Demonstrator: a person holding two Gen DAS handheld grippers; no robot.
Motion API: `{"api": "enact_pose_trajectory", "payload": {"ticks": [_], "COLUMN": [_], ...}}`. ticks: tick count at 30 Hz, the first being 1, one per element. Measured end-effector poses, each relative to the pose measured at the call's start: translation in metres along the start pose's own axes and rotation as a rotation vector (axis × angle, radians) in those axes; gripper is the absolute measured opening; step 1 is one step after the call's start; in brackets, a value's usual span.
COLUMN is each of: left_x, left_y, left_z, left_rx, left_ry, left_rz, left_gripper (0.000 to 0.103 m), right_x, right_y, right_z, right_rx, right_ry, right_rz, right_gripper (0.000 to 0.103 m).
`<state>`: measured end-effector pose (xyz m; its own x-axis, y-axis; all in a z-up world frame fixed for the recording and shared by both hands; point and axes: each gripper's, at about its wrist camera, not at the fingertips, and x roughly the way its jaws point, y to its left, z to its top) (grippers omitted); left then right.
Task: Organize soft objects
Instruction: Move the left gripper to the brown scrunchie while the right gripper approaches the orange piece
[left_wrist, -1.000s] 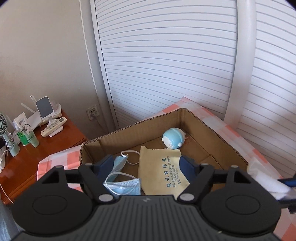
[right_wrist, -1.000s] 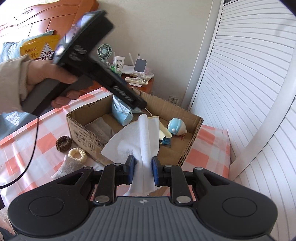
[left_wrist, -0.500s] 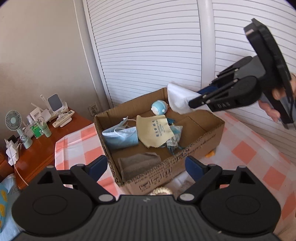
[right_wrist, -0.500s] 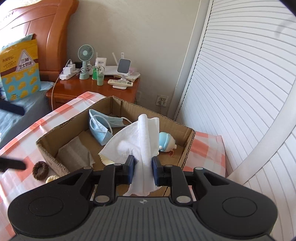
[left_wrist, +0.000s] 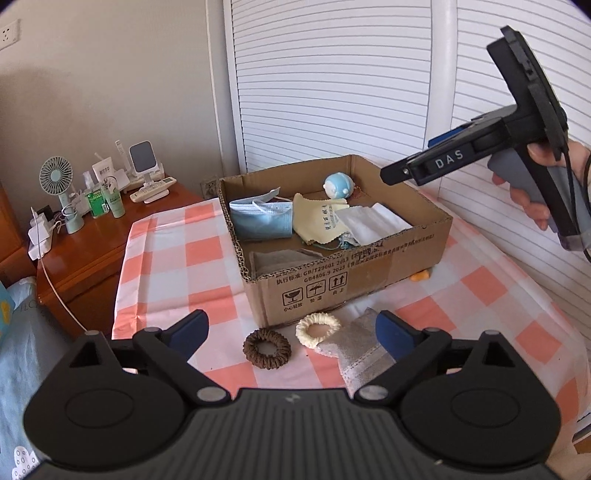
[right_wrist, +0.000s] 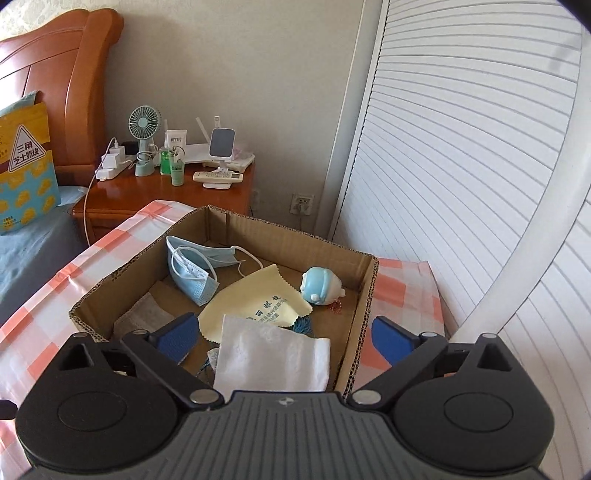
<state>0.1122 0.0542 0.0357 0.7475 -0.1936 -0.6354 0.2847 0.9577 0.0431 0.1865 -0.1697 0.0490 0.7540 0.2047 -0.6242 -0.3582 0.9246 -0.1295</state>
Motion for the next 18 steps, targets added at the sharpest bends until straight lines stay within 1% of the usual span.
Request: {"api": "enact_pose_trajectory", "payload": {"ticks": [5, 9, 13, 18], "left_x": [-0.008, -0.012, -0.010, -0.006], "left_y": [0.000, -0.001, -0.001, -0.002], "left_z": [-0.009, -0.016, -0.021, -0.027], "left_rx": [-0.012, -0.024, -0.043, -0.056], "left_ry": [-0.016, -0.017, -0.003, 0.018], "left_rz": [0.048, 0.072, 0.070, 0.069], "left_gripper": [0.100, 0.101, 0.101, 0.101], "right_x": [-0.019, -0.026, -0.022, -0.004], "right_y": [0.008, 0.013, 0.019, 0.023], "right_z": [-0.019, -0.044, -0.072, -0.102], "right_rx": [0.031, 0.074, 0.102, 0.153], "right_ry": [-0.007, 0.018, 0.070, 0.145], "right_rz": [-0.014, -0.047, -0.058, -0.063], "right_gripper": [0.103, 0.103, 0.103, 0.103]}}
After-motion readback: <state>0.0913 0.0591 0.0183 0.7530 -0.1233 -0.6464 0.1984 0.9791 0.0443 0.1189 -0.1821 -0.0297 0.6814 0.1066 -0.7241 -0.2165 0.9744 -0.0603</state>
